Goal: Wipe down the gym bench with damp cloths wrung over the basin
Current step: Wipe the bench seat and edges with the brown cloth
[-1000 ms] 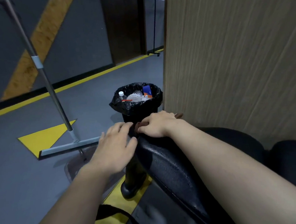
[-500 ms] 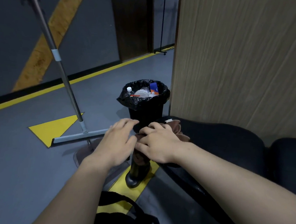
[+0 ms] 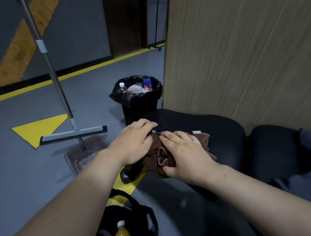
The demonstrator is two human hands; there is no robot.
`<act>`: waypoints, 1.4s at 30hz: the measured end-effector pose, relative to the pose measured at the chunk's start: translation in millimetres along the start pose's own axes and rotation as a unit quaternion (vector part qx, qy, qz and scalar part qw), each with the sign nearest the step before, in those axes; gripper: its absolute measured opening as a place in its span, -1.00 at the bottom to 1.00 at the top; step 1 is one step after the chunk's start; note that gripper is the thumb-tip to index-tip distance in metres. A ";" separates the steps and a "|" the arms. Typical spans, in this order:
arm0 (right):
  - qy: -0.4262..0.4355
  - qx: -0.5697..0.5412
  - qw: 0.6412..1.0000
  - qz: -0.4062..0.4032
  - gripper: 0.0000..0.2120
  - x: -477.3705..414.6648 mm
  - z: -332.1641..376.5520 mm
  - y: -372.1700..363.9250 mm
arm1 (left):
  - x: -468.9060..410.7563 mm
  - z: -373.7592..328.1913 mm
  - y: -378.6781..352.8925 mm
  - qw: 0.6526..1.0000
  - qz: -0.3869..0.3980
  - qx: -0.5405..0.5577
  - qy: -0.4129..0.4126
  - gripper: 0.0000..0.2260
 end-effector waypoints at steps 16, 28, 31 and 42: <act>-0.062 0.019 0.992 0.107 -0.27 111.9 -68.4 38.6 | -7.2 -71.7 -51.9 0.998 0.052 -0.030 -0.034 -0.56; -0.307 0.040 0.949 0.057 -0.53 48.4 -194.6 38.9 | -5.2 -59.3 -54.0 0.997 0.044 -0.025 -0.054 -0.56; -0.332 0.049 0.942 0.032 -0.58 28.8 -217.9 37.2 | -6.3 -58.0 -53.1 0.998 0.041 -0.022 -0.052 -0.57; -0.178 0.026 0.981 0.069 -0.41 44.3 -161.2 40.5 | -14.3 -47.2 -35.0 0.996 -0.041 -0.026 -0.075 -0.42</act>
Point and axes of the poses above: each hand's wrist, its own x-axis away from the middle knuckle, its own y-axis out of the back of the hand, z = x × y, the point moved 10 cm from there along -x, towards the middle knuckle, and after that the axes turned 15 degrees about -z, right-handed, at the moved point
